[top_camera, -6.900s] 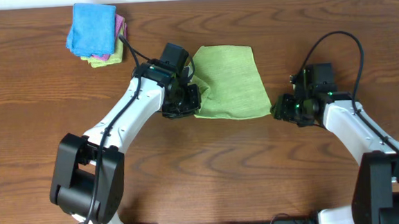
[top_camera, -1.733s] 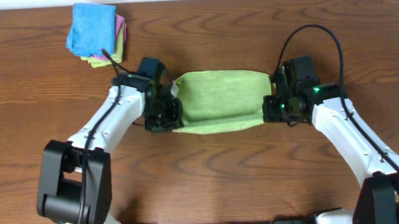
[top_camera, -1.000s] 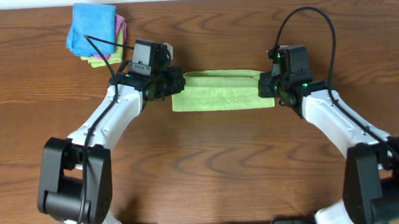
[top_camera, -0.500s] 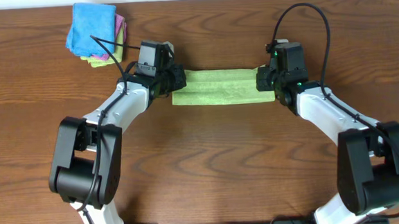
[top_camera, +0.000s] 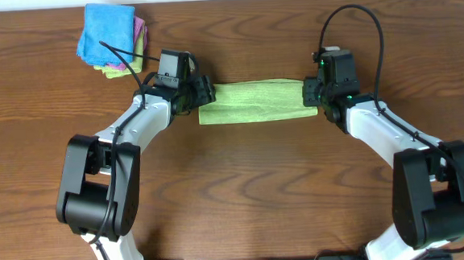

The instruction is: Fold the cloth

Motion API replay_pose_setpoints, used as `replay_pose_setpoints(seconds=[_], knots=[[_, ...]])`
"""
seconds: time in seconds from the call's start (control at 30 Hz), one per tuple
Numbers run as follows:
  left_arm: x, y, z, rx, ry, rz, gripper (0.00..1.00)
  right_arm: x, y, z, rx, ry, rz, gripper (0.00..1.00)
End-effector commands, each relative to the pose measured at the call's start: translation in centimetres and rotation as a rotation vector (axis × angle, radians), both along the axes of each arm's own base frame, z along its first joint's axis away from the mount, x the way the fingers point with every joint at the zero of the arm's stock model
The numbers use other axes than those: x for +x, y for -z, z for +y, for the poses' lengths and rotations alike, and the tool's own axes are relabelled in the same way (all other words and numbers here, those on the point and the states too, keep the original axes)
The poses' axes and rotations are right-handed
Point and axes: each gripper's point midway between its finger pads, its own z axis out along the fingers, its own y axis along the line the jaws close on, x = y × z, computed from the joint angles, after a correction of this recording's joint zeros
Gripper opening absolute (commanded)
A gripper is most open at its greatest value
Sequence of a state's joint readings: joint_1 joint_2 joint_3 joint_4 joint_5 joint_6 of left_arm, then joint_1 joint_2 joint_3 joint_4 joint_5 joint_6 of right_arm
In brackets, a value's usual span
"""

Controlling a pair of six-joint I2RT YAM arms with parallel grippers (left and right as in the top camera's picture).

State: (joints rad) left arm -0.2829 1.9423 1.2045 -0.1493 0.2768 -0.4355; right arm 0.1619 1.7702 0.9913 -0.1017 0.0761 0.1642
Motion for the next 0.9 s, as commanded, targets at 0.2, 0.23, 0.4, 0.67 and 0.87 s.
replay_pose_setpoints(seconds=[0.2, 0.23, 0.4, 0.67, 0.87], knots=[[1.1, -2.7, 2.1, 0.01, -0.04, -0.064, 0.72, -1.3, -2.4, -0.9, 0.042, 0.101, 0.003, 0.49], [1.2, -3.5, 2.2, 0.004, -0.043, -0.08, 0.66, -1.5, -3.1, -0.9, 0.055, 0.115, -0.004, 0.52], [1.4, -6.8, 1.3, -0.054, -0.013, -0.151, 0.06, -3.6, -5.4, -1.3, 0.181, 0.234, 0.019, 0.76], [0.9, -4.6, -1.2, -0.048, 0.02, -0.115, 0.06, -4.7, -4.0, -1.0, 0.384, 0.233, 0.138, 0.88], [0.8, -1.1, -2.5, -0.036, 0.044, -0.074, 0.06, -4.7, -0.5, 0.1, 0.475, 0.2, 0.246, 0.88]])
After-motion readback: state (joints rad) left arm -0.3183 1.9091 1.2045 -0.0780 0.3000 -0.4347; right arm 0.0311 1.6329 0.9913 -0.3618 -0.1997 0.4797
